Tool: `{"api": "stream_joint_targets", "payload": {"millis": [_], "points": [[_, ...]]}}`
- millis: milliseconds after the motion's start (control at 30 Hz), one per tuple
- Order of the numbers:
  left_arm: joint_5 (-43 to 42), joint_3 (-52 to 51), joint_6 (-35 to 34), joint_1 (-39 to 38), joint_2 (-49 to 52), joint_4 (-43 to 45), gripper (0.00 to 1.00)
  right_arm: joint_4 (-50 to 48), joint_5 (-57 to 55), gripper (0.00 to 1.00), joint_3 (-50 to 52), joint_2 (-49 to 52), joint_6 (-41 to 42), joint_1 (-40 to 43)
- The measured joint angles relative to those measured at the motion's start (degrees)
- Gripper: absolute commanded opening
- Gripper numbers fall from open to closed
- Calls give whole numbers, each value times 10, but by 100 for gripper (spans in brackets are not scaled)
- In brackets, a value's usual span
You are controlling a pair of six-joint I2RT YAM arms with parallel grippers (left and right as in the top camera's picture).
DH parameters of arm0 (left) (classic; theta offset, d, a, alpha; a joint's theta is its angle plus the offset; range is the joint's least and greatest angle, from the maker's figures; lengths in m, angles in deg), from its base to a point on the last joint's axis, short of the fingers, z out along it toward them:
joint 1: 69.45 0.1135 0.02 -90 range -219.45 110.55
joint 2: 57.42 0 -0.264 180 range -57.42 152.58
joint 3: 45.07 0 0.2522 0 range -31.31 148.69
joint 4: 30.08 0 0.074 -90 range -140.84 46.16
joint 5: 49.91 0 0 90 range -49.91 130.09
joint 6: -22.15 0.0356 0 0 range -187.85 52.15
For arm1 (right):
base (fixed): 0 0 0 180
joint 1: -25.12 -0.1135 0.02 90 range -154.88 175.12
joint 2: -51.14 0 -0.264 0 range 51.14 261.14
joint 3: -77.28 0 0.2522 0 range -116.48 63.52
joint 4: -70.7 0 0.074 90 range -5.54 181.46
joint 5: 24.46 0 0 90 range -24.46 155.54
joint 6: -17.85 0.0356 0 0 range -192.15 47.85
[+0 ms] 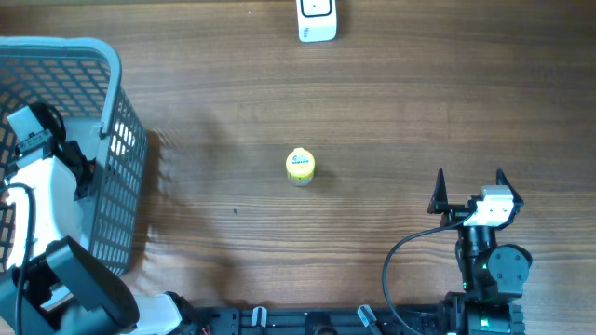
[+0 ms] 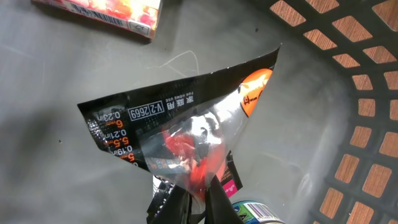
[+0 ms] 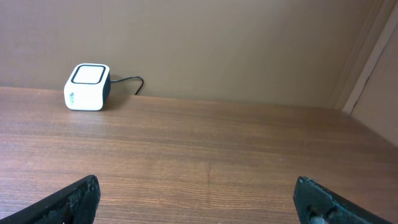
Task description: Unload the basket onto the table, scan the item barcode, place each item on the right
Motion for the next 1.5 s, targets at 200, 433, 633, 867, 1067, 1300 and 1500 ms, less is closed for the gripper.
{"api": "stream_joint_targets", "payload": {"millis": [200, 433, 633, 867, 1067, 1300, 1500], "points": [[0, 0, 1, 0, 0, 0, 4, 0, 0, 100, 0, 0, 0, 0], [-4, 0, 2, 0, -3, 1, 4, 0, 0, 100, 0, 0, 0, 0], [-28, -1, 3, 0, -35, 12, 4, 0, 0, 100, 0, 0, 0, 0], [-73, -1, 3, 0, -103, 29, 4, 0, 0, 100, 0, 0, 0, 0], [-125, -2, 3, 0, -169, 61, 4, 0, 0, 100, 0, 0, 0, 0], [-183, -2, 3, 0, -235, 92, 27, 0, 0, 100, 0, 0, 0, 0], [-156, -2, 11, 0, -238, 54, 76, 0, 0, 100, 0, 0, 0, 0]]}}
